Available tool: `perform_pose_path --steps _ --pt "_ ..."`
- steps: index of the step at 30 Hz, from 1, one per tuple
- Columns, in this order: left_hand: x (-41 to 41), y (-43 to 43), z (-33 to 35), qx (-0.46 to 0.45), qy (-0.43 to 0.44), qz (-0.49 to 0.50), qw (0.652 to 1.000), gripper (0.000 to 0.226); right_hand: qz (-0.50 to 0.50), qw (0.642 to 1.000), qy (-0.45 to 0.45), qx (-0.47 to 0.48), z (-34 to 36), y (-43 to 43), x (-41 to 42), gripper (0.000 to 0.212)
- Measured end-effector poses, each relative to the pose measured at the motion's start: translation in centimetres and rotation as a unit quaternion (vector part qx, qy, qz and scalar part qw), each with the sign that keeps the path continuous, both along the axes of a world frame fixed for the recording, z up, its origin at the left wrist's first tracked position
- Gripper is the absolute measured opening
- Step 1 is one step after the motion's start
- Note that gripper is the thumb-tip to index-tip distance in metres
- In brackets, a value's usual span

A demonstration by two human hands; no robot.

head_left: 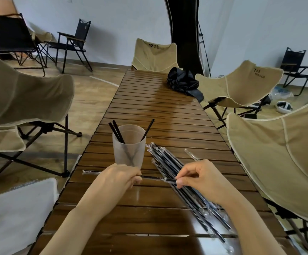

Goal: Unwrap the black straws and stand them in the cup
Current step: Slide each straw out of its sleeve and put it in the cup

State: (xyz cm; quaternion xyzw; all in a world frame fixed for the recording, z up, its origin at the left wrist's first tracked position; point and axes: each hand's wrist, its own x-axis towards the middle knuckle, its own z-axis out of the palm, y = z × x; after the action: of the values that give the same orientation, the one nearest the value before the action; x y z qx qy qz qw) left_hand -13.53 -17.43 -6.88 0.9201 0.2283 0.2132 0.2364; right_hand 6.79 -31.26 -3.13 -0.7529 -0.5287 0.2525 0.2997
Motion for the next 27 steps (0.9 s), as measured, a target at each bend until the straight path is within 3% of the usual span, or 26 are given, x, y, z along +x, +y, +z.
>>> perform_pose_path --steps 2,4,7,10,13,15,18,21,27 --pt "0.4 0.1 0.0 -0.046 0.035 -0.046 0.997 0.035 0.001 1.0 -0.01 -0.005 -0.2 0.0 -0.2 0.009" --pt "0.8 0.0 0.4 -0.016 0.003 -0.062 0.998 0.038 0.002 1.0 -0.01 -0.01 -0.4 0.0 -0.3 0.008" --pt "0.6 0.0 -0.3 -0.042 -0.005 -0.086 0.995 0.027 0.005 1.0 0.017 -0.013 -0.5 0.0 -0.4 0.006" --pt "0.2 -0.5 -0.9 0.039 -0.019 -0.017 0.999 0.021 0.019 0.999 0.033 -0.018 -0.4 0.0 -0.5 0.006" --pt "1.0 -0.9 -0.2 0.024 -0.002 -0.101 0.995 0.004 0.018 0.999 0.032 -0.013 -0.5 0.0 -0.6 0.007" --pt "1.0 -1.1 -0.2 0.015 -0.019 -0.093 0.995 0.014 0.015 0.999 0.03 0.0 -0.5 0.0 -0.8 0.008" --pt "0.5 -1.7 -0.6 0.038 -0.03 0.011 0.999 0.017 0.009 0.999 0.032 0.019 -0.4 0.2 -1.0 0.009" --pt "0.9 -2.2 -0.7 0.016 -0.028 0.022 0.999 0.02 0.004 0.999 0.034 0.016 -0.3 0.3 -1.1 0.008" --pt "1.0 -1.2 0.1 -0.025 0.051 -0.059 0.997 0.015 0.012 1.0 0.023 -0.005 -0.2 0.6 -1.6 0.003"
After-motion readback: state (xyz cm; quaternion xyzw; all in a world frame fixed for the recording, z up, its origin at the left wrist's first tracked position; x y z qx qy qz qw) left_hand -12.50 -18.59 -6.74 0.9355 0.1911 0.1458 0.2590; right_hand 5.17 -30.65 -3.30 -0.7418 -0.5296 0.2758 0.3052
